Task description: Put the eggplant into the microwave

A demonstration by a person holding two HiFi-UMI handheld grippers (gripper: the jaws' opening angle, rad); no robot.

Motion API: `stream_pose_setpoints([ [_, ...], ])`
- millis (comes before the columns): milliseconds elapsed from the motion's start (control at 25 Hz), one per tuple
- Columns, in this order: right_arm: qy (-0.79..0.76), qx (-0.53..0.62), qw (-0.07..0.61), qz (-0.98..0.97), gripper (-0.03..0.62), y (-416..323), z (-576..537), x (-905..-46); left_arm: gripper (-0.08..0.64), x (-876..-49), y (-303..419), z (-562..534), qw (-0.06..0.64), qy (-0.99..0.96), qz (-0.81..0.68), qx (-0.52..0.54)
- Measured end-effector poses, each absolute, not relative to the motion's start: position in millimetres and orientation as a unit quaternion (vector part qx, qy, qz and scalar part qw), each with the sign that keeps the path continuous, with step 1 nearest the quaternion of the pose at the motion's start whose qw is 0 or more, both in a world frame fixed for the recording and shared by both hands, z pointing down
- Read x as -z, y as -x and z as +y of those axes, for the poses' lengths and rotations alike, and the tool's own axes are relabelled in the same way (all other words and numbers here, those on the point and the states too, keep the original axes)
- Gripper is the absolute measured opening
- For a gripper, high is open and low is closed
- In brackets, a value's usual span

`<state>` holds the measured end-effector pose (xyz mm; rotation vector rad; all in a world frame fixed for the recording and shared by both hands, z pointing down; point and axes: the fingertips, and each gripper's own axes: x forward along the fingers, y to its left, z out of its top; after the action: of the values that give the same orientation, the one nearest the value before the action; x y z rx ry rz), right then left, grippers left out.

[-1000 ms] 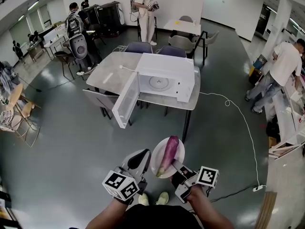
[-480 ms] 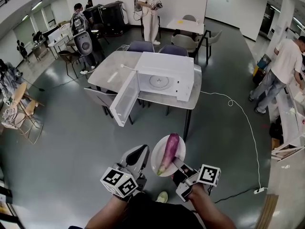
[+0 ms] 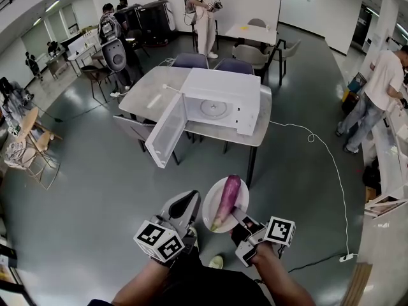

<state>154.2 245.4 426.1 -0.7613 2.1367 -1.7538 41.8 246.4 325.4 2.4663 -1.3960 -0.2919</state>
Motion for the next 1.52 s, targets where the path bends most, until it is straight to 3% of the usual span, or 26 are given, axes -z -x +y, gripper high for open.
stream_pose_setpoints([
  [1520,0.373,0.613,0.148,0.681,0.029,-37,-48,-485,0.009,-355,57,-45,0.145,-0.903,-0.398,0.079],
])
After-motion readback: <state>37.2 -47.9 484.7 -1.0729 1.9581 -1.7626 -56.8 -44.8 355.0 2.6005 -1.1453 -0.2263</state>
